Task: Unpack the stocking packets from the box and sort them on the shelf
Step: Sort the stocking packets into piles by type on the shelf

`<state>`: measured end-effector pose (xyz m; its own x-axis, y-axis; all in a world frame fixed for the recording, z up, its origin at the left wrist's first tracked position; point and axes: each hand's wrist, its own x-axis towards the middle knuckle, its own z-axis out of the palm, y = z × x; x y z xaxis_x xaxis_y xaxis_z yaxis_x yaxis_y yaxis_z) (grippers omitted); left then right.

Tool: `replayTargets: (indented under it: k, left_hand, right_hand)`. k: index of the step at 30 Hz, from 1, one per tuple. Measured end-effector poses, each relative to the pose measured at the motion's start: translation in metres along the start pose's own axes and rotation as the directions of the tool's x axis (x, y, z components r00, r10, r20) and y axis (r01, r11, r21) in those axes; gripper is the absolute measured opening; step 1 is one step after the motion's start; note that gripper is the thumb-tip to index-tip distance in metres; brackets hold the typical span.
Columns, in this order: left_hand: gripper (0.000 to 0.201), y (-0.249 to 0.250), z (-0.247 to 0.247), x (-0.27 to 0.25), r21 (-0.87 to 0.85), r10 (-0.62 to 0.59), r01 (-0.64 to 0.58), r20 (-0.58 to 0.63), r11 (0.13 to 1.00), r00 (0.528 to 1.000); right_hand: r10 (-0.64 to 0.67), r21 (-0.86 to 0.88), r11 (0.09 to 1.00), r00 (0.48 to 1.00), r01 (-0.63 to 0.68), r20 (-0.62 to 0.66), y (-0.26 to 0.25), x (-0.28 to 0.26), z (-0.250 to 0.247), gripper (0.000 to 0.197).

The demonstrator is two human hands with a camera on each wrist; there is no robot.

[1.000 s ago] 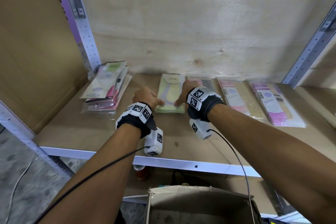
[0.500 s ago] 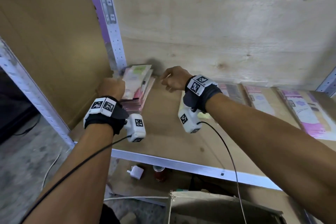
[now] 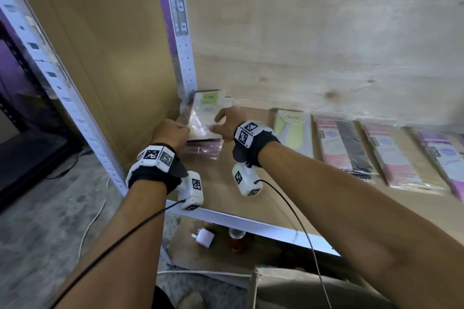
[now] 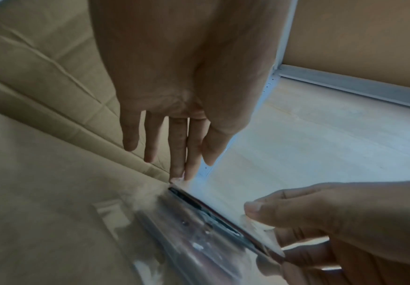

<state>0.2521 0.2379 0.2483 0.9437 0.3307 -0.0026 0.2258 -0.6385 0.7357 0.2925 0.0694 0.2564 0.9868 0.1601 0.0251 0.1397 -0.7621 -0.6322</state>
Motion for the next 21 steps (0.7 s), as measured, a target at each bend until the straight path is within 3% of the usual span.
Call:
replayTargets:
  k: [7, 11, 16, 19, 21]
  left_hand:
    - [0.025, 0.011, 0.005, -0.006, 0.135, 0.09, -0.085, -0.033, 0.987, 0.995]
    - [0.02, 0.022, 0.011, -0.009, 0.041, 0.12, -0.118, -0.037, 0.992, 0.992]
    - [0.017, 0.036, 0.025, -0.012, -0.12, 0.192, -0.192, -0.016, 0.974, 0.981]
    - [0.026, 0.042, 0.035, -0.014, -0.256, 0.124, -0.1, 0.077, 0.962, 0.989]
    - [0.031, 0.045, 0.041, -0.014, -0.333, 0.041, 0.012, 0.153, 0.943, 0.987]
  right_hand:
    - [0.136, 0.155, 0.978, 0.99, -0.14, 0.04, 0.024, -0.003, -0.014, 0.044]
    - [0.166, 0.071, 0.983, 0.986, -0.168, 0.029, 0.043, -0.013, -0.031, 0.049]
    - [0.194, -0.182, 0.963, 0.98, -0.199, -0.047, 0.054, -0.03, -0.053, 0.029]
    - [0.162, -0.252, 0.951, 0.983, -0.18, -0.089, 0.052, -0.041, -0.067, 0.026]
    - [0.151, -0.236, 0.959, 0.988, -0.155, -0.034, 0.052, -0.049, -0.075, 0.027]
